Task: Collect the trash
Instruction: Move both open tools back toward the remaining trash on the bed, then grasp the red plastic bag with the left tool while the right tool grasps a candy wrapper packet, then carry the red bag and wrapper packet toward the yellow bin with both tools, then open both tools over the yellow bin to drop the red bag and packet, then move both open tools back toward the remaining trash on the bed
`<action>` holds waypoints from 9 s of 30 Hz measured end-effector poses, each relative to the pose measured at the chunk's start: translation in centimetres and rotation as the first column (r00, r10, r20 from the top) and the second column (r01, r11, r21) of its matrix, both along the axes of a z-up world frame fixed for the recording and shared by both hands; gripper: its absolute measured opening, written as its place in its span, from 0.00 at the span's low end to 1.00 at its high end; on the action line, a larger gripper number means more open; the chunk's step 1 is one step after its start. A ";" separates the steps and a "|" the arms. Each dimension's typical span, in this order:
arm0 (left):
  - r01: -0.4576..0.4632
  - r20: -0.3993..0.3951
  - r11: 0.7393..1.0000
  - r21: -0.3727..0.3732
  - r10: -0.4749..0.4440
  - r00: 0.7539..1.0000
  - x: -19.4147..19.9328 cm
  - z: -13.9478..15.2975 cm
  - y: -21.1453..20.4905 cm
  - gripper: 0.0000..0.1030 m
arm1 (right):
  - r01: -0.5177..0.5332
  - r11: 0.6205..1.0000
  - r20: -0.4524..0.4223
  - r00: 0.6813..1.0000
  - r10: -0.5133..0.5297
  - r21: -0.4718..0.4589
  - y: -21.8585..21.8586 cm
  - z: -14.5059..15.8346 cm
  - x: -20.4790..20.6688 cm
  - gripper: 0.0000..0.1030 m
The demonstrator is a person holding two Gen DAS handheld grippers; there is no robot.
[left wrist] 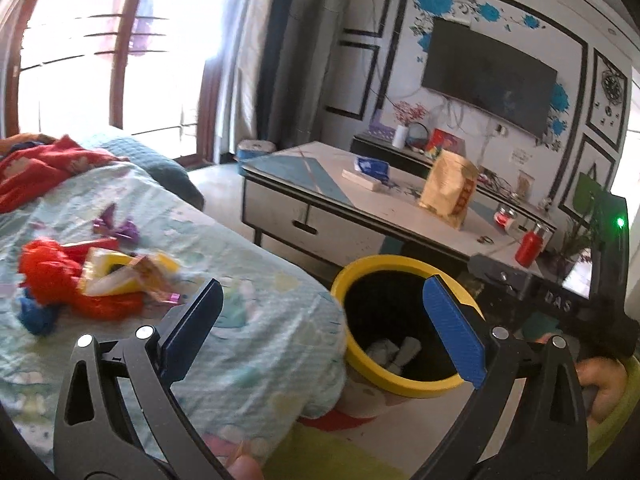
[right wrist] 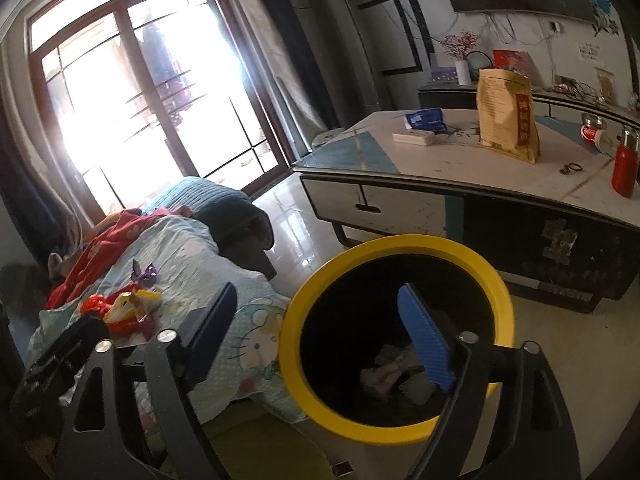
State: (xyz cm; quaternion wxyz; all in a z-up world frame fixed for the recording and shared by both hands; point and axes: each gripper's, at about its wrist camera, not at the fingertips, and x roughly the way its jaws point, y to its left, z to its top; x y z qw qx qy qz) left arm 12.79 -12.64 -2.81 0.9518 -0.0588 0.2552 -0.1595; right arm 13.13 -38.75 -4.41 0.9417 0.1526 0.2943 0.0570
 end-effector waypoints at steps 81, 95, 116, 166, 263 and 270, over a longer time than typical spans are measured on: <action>-0.394 -0.212 0.902 -0.175 0.356 0.910 5.9 -4.5 22.9 0.29 | -0.589 0.804 -0.188 0.801 0.569 -0.077 26.1 -6.7 6.9 0.20; -0.293 -0.191 0.935 -0.199 0.257 0.947 3.1 -3.2 21.6 0.08 | -0.578 0.815 -0.206 0.803 0.559 -0.044 24.9 -6.0 5.7 0.20; -0.097 -0.108 0.989 -0.109 0.086 0.990 -0.4 1.1 12.8 0.08 | -0.469 0.882 -0.099 0.880 0.464 -0.035 18.0 -1.2 4.0 0.20; 0.215 -0.088 0.972 0.094 -0.207 0.974 3.2 0.3 -6.3 0.08 | 0.019 0.994 -0.148 0.989 -0.003 0.105 -4.0 -2.6 5.0 0.20; -0.277 0.083 0.959 -0.067 0.282 0.956 -1.3 3.0 11.0 0.89 | -0.255 0.956 0.007 0.966 0.259 -0.141 10.7 2.3 0.5 0.77; -0.339 0.088 0.936 -0.091 0.346 0.934 -1.9 3.3 14.0 0.89 | -0.325 0.931 -0.012 0.945 0.328 -0.164 14.0 2.3 0.1 0.77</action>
